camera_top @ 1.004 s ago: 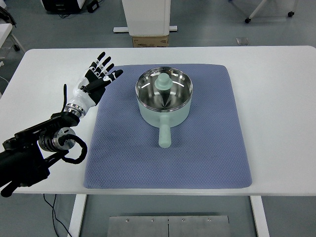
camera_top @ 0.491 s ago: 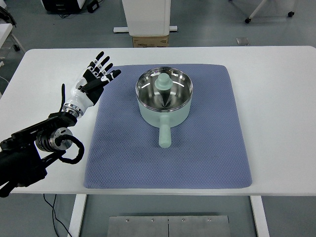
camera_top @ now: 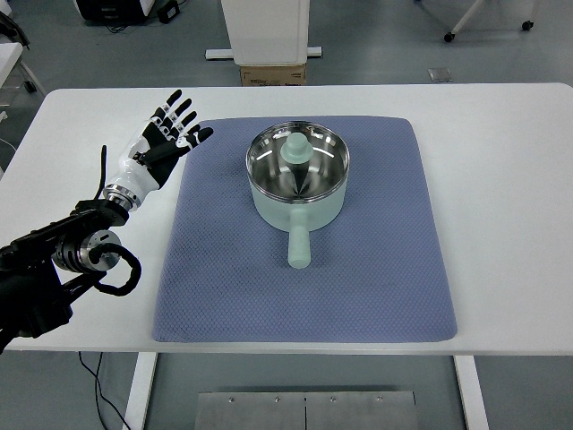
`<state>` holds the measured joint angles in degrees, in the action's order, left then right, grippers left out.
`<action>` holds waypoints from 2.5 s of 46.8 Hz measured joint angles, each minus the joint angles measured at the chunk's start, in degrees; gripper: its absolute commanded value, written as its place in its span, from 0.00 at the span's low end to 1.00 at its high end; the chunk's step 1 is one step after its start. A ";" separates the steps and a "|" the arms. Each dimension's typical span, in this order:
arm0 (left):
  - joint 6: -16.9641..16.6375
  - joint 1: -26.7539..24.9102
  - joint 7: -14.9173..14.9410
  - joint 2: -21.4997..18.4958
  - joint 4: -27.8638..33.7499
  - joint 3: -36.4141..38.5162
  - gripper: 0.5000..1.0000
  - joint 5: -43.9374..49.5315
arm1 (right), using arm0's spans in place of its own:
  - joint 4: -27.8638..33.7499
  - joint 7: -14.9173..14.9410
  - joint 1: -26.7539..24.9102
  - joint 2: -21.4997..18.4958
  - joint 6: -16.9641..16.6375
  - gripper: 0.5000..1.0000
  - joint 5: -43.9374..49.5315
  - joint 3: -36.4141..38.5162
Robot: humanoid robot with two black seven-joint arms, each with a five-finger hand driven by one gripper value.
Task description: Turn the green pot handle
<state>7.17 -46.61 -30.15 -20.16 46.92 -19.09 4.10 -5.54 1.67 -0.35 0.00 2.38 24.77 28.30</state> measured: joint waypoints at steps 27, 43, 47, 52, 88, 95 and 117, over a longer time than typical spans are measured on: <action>-1.45 -1.92 0.42 -7.89 11.14 -5.65 1.00 -19.90 | 0.00 0.00 -0.01 0.00 -0.02 1.00 0.01 0.00; -1.84 -3.28 0.71 -11.65 19.44 -5.71 1.00 -30.92 | 0.00 0.01 0.01 0.00 -0.02 1.00 0.01 0.00; -1.17 -3.79 0.71 -12.29 21.80 -5.63 1.00 -32.25 | 0.00 0.01 0.01 0.00 -0.02 1.00 0.01 0.00; -0.67 -4.43 0.71 -13.29 24.28 -5.60 1.00 -34.06 | 0.00 0.00 -0.01 0.00 -0.02 1.00 0.01 0.00; 3.81 -8.81 0.71 -17.66 38.52 -5.42 1.00 -50.11 | 0.00 0.01 0.01 0.00 0.00 1.00 0.01 0.00; 5.62 -8.84 0.71 -18.24 40.23 -5.34 1.00 -55.18 | 0.00 0.00 0.01 0.00 0.00 1.00 0.01 0.00; 9.96 -11.63 0.67 -17.38 41.17 -5.26 1.00 -66.12 | 0.00 0.00 0.01 0.00 -0.02 1.00 0.01 0.00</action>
<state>17.12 -58.24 -29.48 -37.55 88.09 -24.35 -62.02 -5.54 1.67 -0.35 0.00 2.36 24.79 28.30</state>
